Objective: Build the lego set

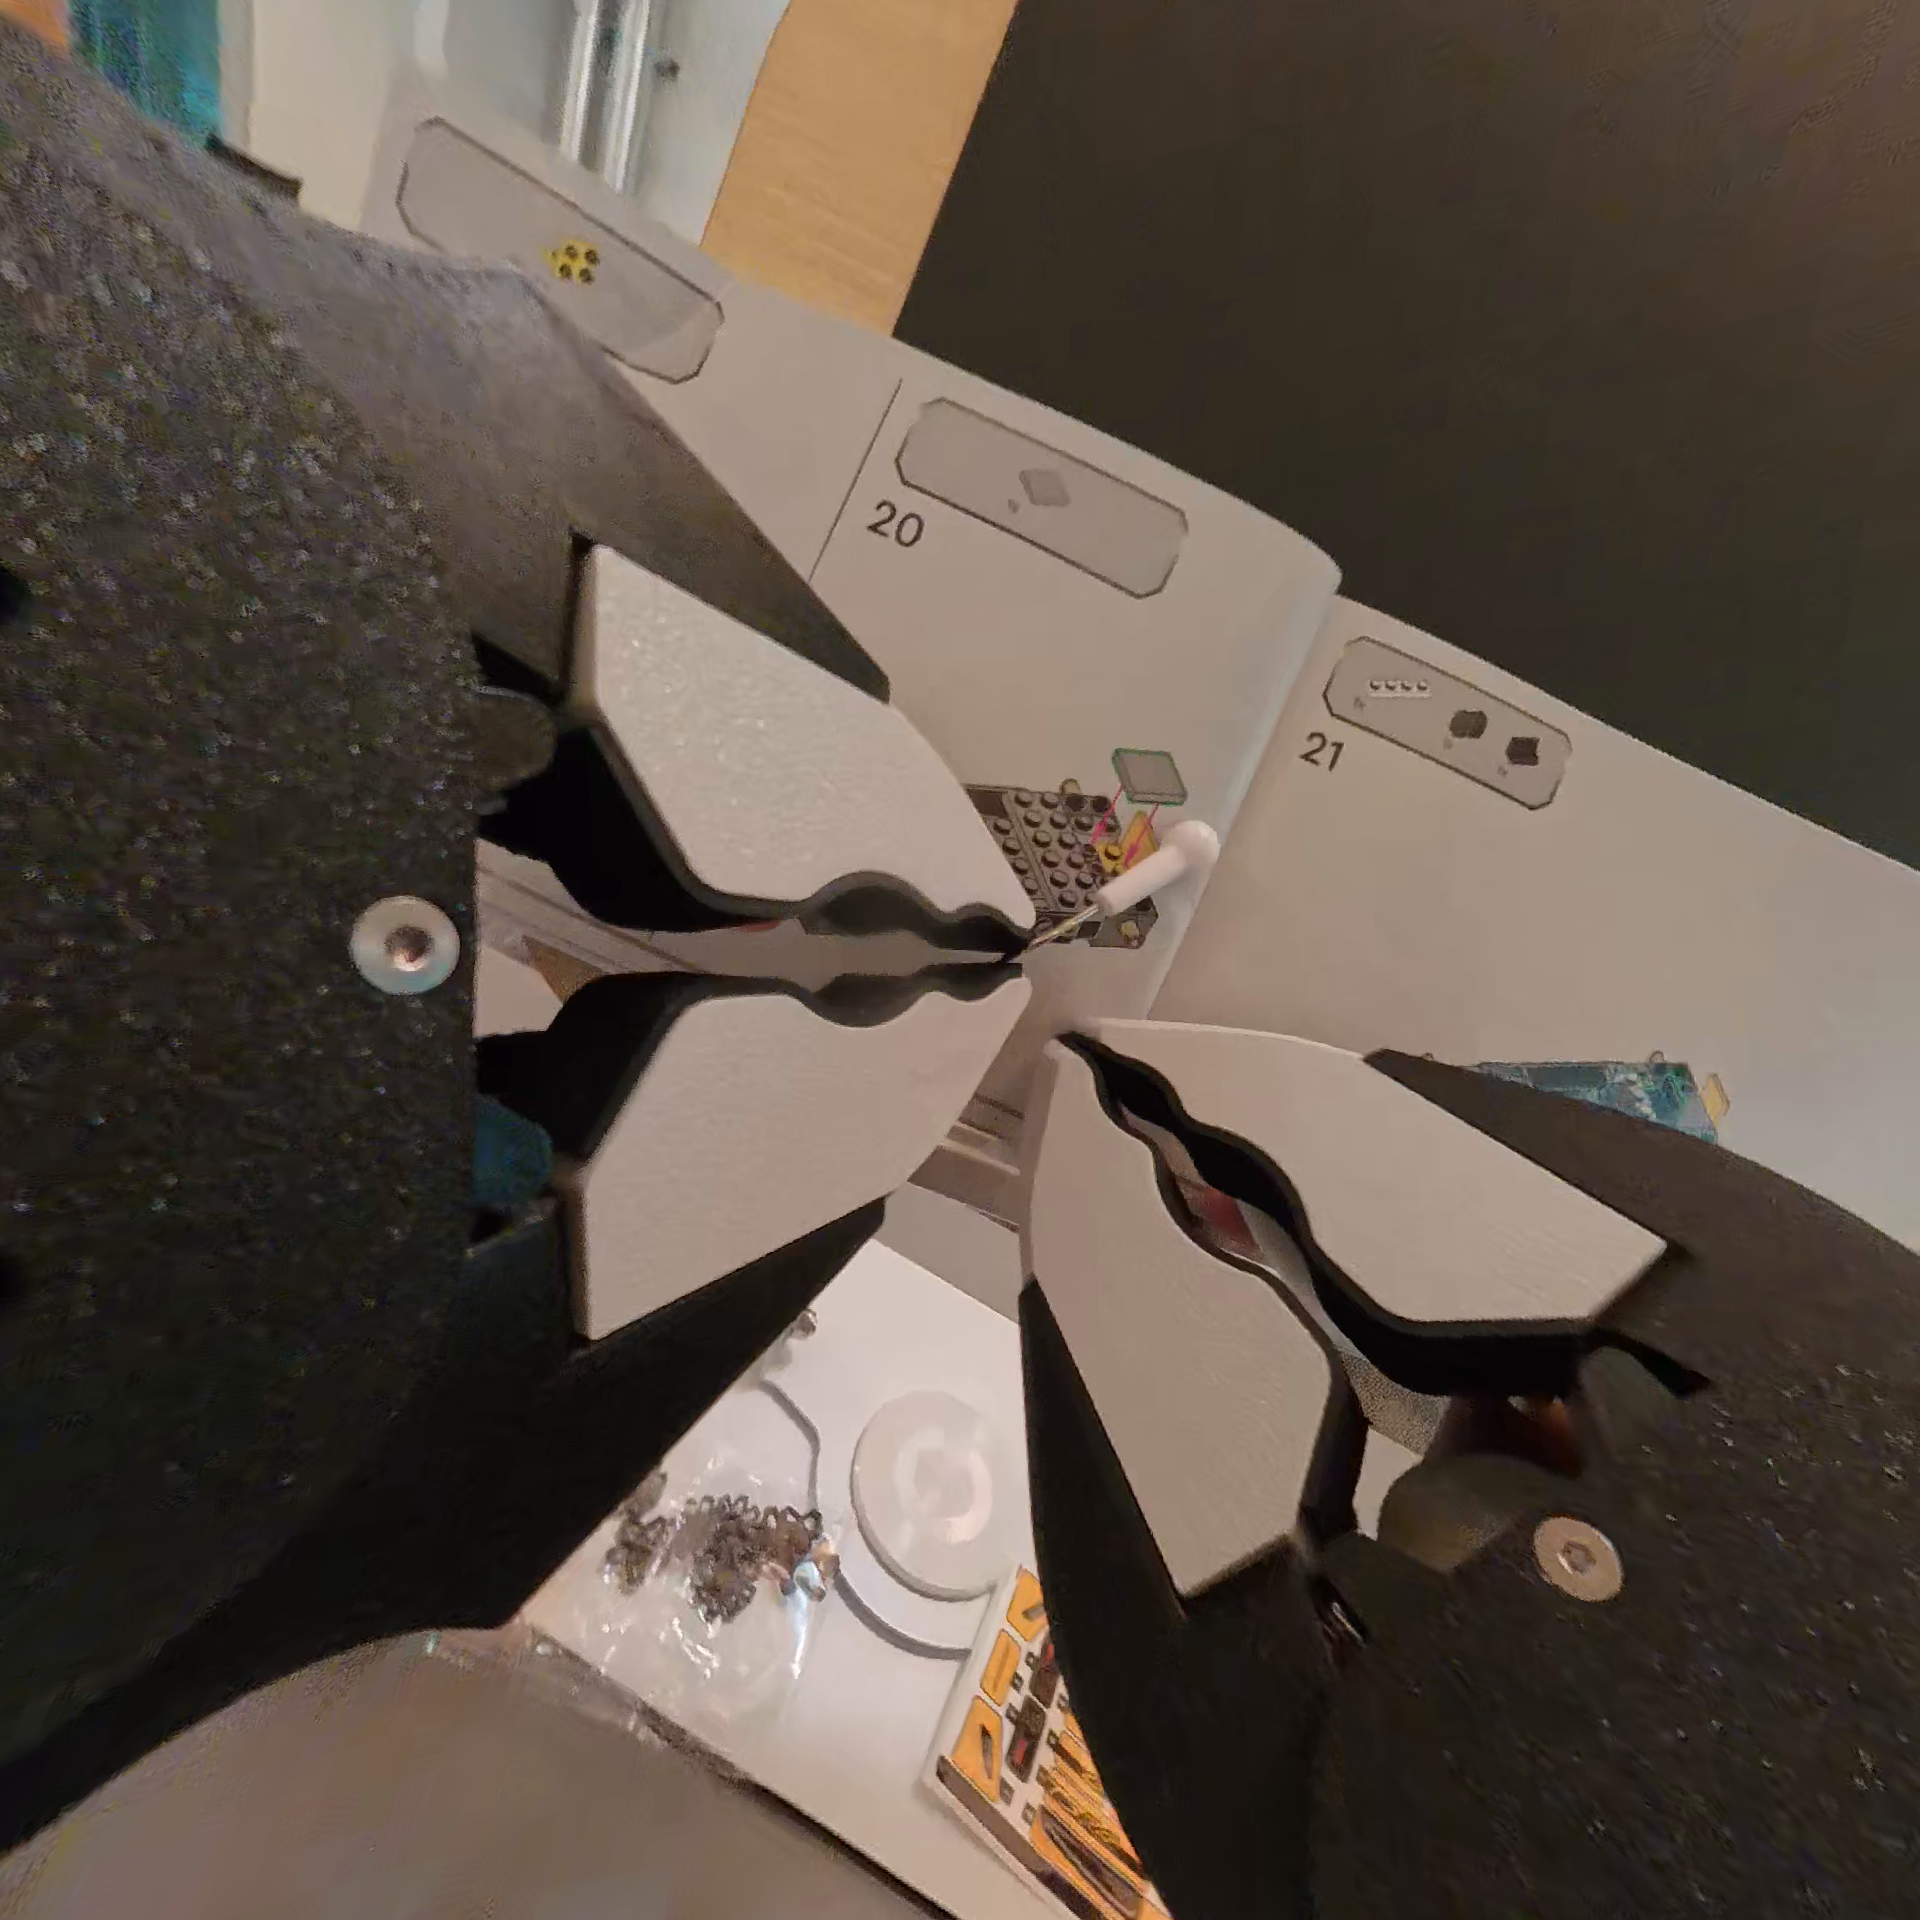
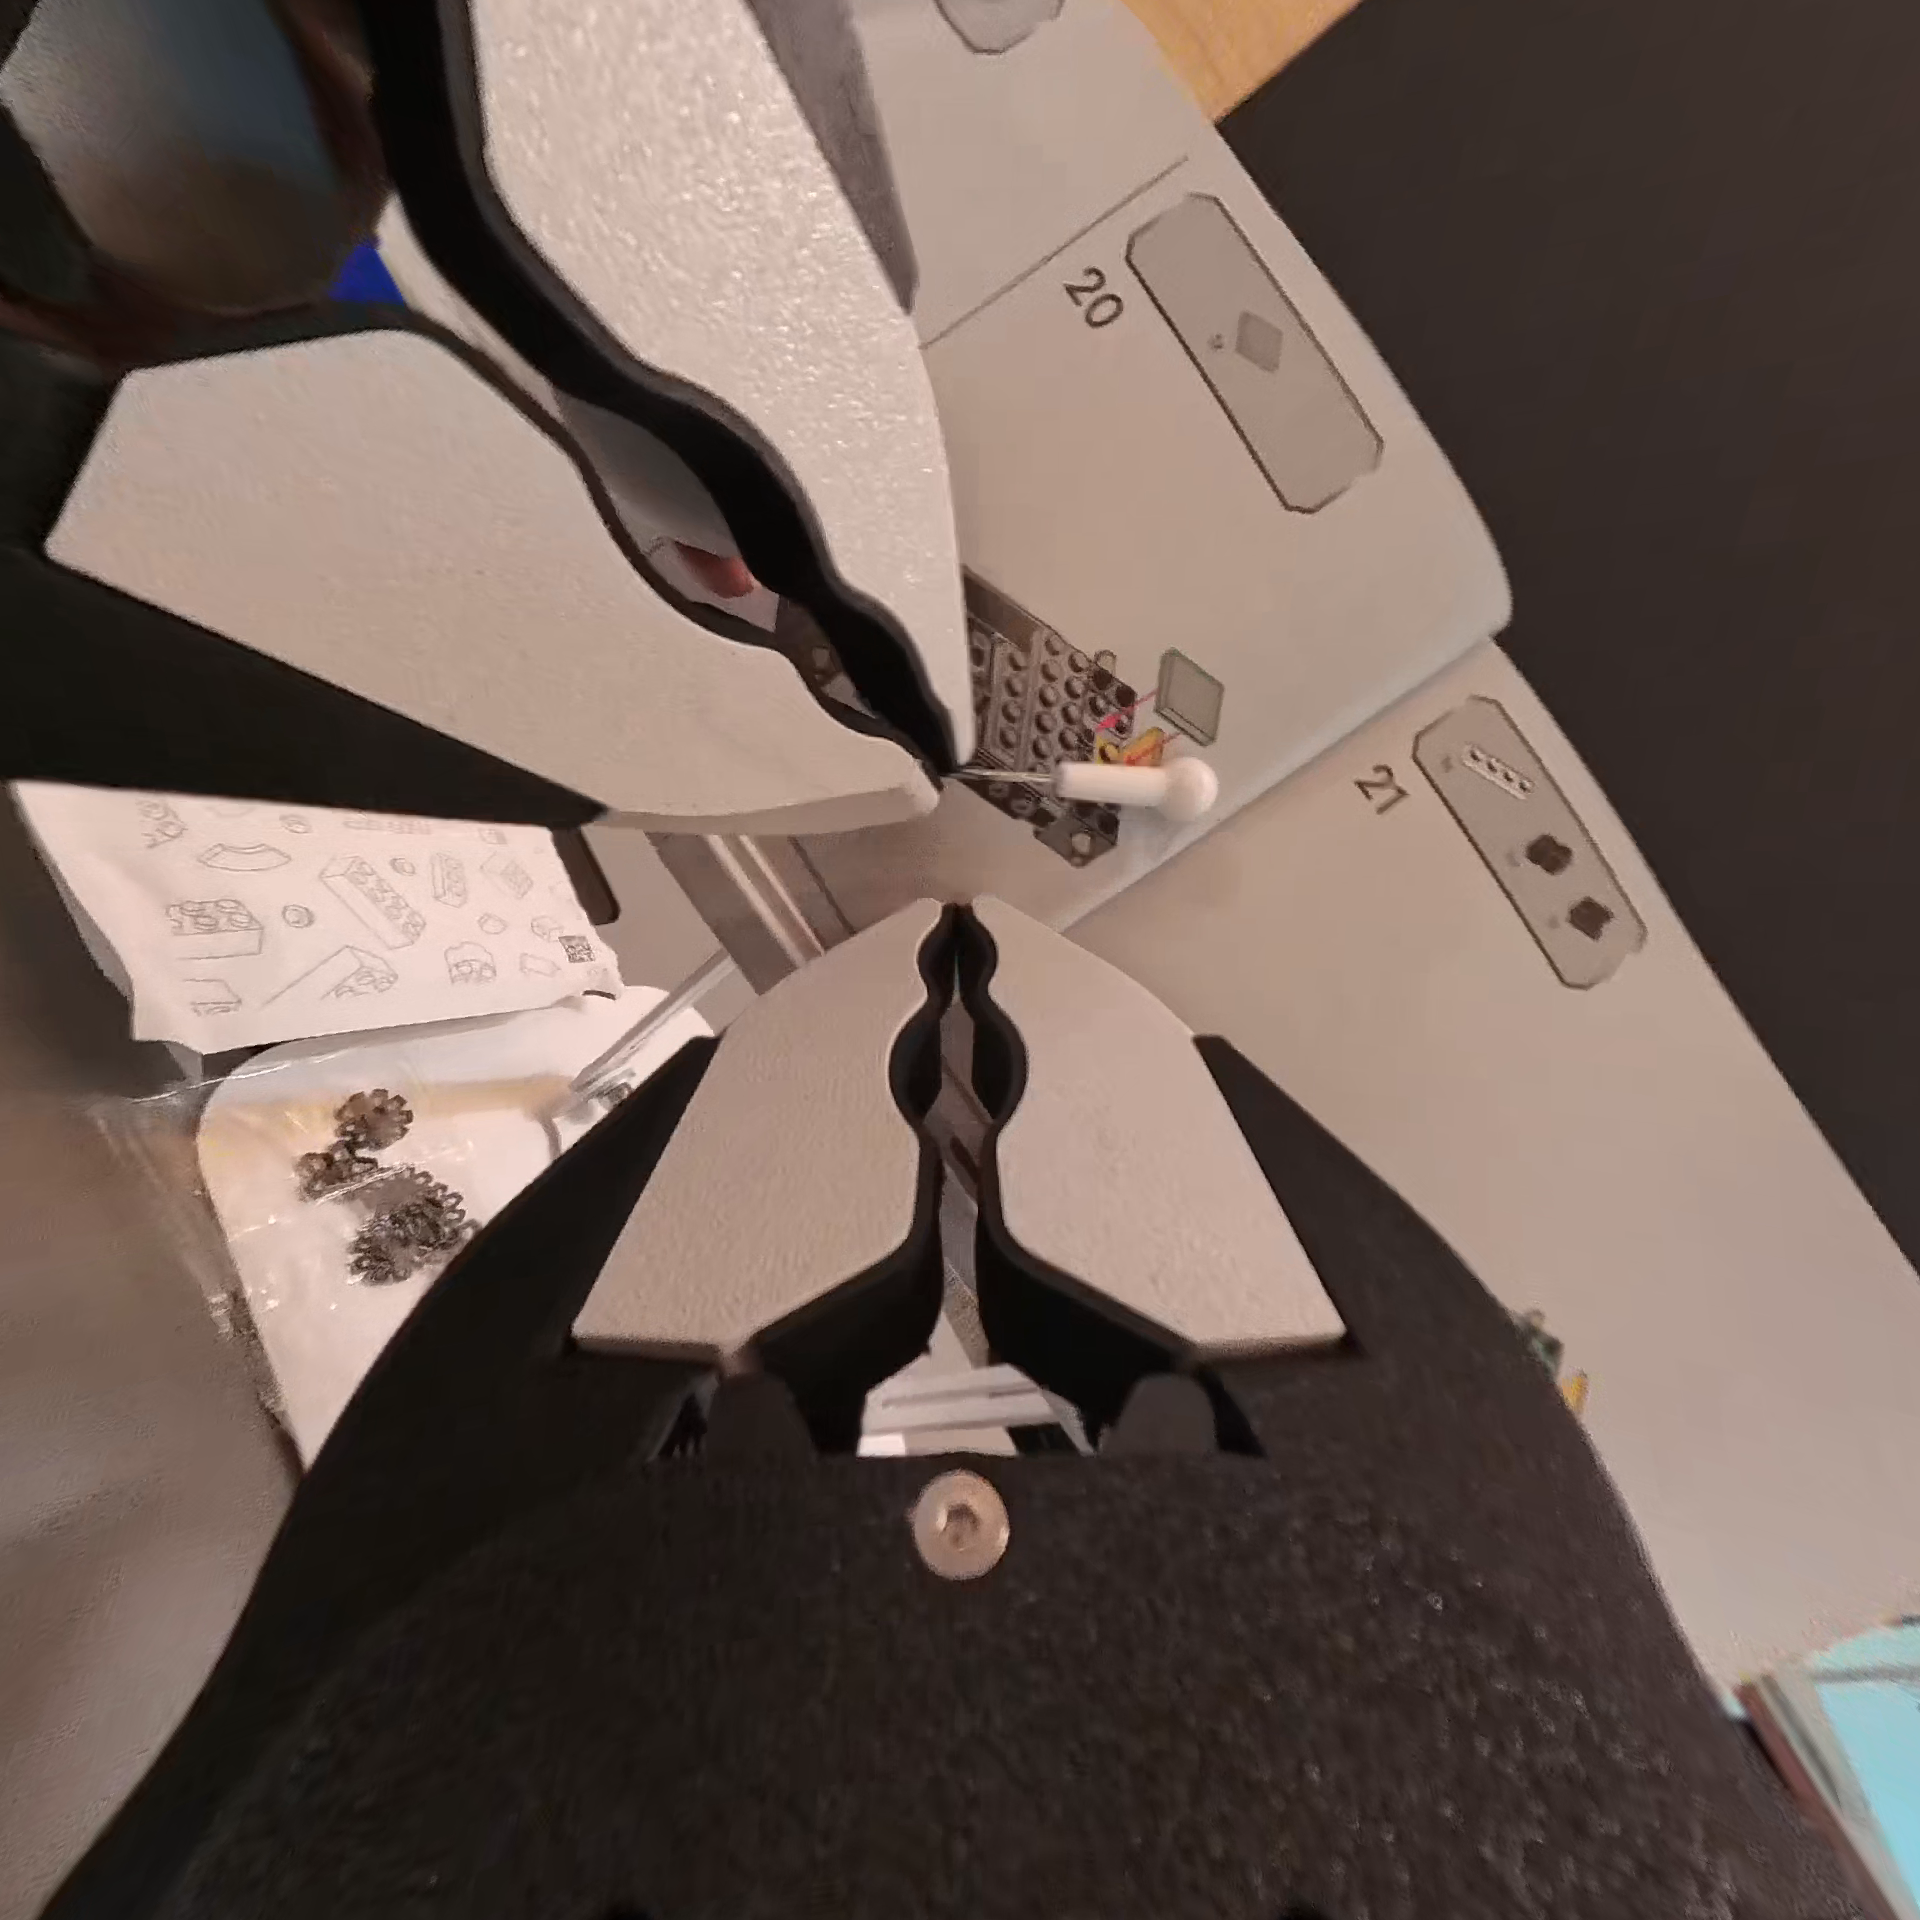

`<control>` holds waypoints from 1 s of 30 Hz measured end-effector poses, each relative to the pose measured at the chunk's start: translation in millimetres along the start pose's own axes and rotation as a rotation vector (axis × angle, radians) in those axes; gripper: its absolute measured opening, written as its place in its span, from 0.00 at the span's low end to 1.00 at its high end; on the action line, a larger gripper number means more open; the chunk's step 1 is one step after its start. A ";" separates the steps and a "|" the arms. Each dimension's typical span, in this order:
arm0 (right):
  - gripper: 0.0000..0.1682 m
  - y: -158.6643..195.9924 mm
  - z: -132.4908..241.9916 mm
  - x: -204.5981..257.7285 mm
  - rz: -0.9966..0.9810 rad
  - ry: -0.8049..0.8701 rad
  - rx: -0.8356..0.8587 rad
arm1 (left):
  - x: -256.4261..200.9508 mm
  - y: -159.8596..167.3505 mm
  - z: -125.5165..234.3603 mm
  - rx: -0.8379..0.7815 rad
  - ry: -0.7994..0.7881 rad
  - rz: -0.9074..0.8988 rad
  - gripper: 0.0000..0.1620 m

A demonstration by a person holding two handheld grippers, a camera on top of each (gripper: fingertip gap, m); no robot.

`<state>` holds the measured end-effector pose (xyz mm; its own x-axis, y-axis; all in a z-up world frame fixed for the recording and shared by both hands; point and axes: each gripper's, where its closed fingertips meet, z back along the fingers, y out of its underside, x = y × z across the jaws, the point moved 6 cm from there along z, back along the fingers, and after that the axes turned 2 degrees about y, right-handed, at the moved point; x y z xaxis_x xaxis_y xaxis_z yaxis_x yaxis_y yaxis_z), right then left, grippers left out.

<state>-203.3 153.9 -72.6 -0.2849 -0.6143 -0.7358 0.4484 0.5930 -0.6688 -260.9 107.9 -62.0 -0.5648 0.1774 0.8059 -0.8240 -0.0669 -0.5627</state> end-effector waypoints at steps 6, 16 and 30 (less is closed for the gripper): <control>0.00 1.4 -6.6 11.5 0.101 0.012 -0.020 | -16.0 -8.3 2.1 -0.077 0.078 -0.228 0.00; 0.03 4.1 2.8 6.9 -0.012 0.011 -0.037 | -2.9 1.6 3.8 0.032 0.092 -0.028 0.12; 0.03 13.7 6.1 -1.8 -0.093 0.003 -0.005 | -4.0 4.6 -5.6 0.063 0.050 -0.037 0.02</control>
<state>-191.5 160.0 -79.8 -0.3279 -0.6649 -0.6712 0.4154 0.5366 -0.7345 -262.2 112.3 -68.8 -0.5324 0.2299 0.8147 -0.8462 -0.1208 -0.5189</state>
